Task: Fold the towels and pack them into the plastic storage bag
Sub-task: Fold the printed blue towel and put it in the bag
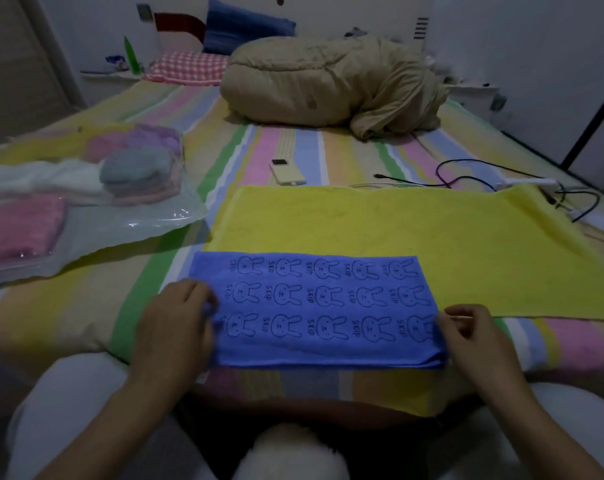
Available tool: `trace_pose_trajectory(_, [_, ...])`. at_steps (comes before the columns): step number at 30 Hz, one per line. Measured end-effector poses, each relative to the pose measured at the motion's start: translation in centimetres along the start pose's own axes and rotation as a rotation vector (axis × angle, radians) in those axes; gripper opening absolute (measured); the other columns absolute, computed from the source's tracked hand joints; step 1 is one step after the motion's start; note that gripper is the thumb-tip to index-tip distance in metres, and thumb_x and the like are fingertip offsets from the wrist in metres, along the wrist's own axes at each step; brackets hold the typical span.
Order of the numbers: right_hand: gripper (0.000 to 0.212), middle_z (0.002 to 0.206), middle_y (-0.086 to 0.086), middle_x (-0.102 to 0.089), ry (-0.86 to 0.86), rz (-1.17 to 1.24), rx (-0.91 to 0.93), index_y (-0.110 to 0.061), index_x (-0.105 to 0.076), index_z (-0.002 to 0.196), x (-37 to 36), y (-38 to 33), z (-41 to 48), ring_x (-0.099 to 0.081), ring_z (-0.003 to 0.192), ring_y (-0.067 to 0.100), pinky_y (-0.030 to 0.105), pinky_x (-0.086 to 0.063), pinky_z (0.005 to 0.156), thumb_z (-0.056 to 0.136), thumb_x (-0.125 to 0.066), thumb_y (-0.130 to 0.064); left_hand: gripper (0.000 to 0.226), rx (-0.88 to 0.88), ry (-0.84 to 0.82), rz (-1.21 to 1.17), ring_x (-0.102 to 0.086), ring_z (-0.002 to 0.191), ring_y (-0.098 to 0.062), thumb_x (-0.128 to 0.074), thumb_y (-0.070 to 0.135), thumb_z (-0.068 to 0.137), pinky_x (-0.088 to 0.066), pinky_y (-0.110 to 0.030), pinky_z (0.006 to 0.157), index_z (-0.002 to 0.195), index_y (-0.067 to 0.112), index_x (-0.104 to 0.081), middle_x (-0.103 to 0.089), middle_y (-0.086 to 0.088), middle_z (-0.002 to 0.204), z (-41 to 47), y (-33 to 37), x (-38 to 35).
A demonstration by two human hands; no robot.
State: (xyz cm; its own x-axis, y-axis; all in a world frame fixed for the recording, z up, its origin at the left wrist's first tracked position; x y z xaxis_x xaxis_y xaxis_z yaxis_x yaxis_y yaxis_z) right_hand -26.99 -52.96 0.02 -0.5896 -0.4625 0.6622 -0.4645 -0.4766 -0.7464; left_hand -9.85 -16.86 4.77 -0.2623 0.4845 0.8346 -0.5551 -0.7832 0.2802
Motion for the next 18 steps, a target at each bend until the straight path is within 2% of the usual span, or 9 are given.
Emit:
trace_pose_trajectory(3, [0.038,0.083,-0.004,-0.065,-0.053,-0.212,-0.019,-0.019,-0.042,0.113,-0.7,-0.8,0.0,-0.063,0.086,0.029,0.037,-0.044,0.066,0.09,-0.057,-0.045,0.026,-0.111,0.056,-0.149,-0.062,0.093,-0.027,-0.053,0.011,0.076,-0.05,-0.037,0.08,0.099,0.013,-0.064,-0.066,-0.006,0.106,1.5,5.9,-1.9])
trace_pose_trajectory(5, [0.046,0.091,0.002,-0.067,-0.078,-0.293,-0.032,-0.018,-0.039,0.117,-1.1,-0.9,0.1,-0.064,0.087,0.03,0.039,-0.048,0.067,0.088,-0.057,-0.049,0.04,-0.161,0.004,-0.104,-0.058,0.115,-0.03,-0.043,0.024,0.086,-0.047,-0.045,0.097,0.117,0.009,-0.063,-0.06,-0.011,0.127,2.0,8.7,-4.7])
trace_pose_trajectory(8, [0.049,0.091,0.003,-0.065,-0.13,-0.219,-0.082,-0.015,-0.039,0.12,-1.6,-1.4,0.1,-0.063,0.087,0.031,0.041,-0.05,0.071,0.086,-0.065,-0.04,0.063,-0.156,-0.22,0.093,-0.029,0.142,-0.034,-0.02,0.049,0.097,-0.025,-0.051,0.115,0.145,0.013,-0.04,-0.032,-0.015,0.153,1.4,9.4,-10.3])
trace_pose_trajectory(10, [0.047,0.082,-0.004,-0.06,-0.118,-0.081,-0.06,-0.014,-0.042,0.12,-1.8,-2.8,-0.1,-0.061,0.08,0.025,0.042,-0.049,0.07,0.084,-0.069,-0.027,0.076,-0.144,-0.339,0.15,-0.004,0.148,-0.032,0.001,0.063,0.093,-0.008,-0.049,0.117,0.153,0.019,-0.018,-0.008,-0.013,0.16,0.5,8.8,-12.7])
trace_pose_trajectory(12, [0.044,0.08,-0.008,-0.054,-0.094,0.033,0.009,-0.016,-0.042,0.12,-2.0,-5.5,-0.4,-0.058,0.074,0.016,0.038,-0.046,0.066,0.085,-0.068,-0.019,0.086,-0.145,-0.423,0.096,0.019,0.146,-0.025,0.016,0.072,0.081,0.006,-0.046,0.118,0.153,0.025,0.004,0.018,-0.007,0.159,0.4,8.4,-13.5])
trace_pose_trajectory(13, [0.042,0.08,-0.009,-0.053,-0.09,0.058,0.059,-0.018,-0.042,0.119,-2.3,-7.4,-0.6,-0.056,0.073,0.013,0.036,-0.044,0.064,0.085,-0.067,-0.017,0.087,-0.132,-0.477,-0.014,0.022,0.145,-0.021,0.011,0.074,0.08,0.009,-0.045,0.119,0.153,0.027,0.007,0.021,-0.004,0.158,0.6,8.2,-13.7])
trace_pose_trajectory(15, [0.038,0.079,-0.01,-0.052,-0.102,0.064,0.182,-0.022,-0.043,0.116,-3.5,-11.7,-0.9,-0.056,0.072,0.015,0.036,-0.044,0.063,0.085,-0.065,-0.015,0.071,0.015,-0.514,-0.472,-0.006,0.149,-0.018,-0.023,0.063,0.086,-0.007,-0.044,0.121,0.15,0.031,-0.022,-0.012,0.002,0.16,1.7,7.4,-12.3])
trace_pose_trajectory(17, [0.037,0.076,-0.01,-0.053,-0.138,0.091,0.273,-0.023,-0.045,0.114,-5.7,-15.9,-1.3,-0.057,0.075,0.018,0.038,-0.046,0.067,0.083,-0.064,-0.015,0.032,0.289,-0.338,-0.968,-0.05,0.129,-0.02,-0.045,0.03,0.093,-0.039,-0.042,0.109,0.123,0.027,-0.056,-0.057,0.002,0.133,3.1,4.8,-8.9])
trace_pose_trajectory(18, [0.037,0.075,-0.011,-0.053,-0.165,0.121,0.309,-0.024,-0.046,0.113,-7.1,-17.8,-1.6,-0.057,0.074,0.017,0.038,-0.047,0.068,0.082,-0.064,-0.015,0.025,0.469,-0.301,-1.134,-0.061,0.116,-0.023,-0.044,0.016,0.096,-0.049,-0.039,0.099,0.111,0.022,-0.063,-0.067,-0.001,0.117,3.3,2.6,-8.3])
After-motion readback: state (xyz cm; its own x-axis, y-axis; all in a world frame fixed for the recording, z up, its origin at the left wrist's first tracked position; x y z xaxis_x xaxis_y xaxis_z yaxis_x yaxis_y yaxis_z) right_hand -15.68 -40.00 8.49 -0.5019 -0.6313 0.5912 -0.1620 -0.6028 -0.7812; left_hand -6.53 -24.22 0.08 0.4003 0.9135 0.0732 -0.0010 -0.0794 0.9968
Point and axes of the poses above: each hand's wrist, its own z-axis towards the middle knuckle, its own x-axis out of the back of the hand, y = z × x, the point moved 9 cm from there along z, towards the middle knuckle
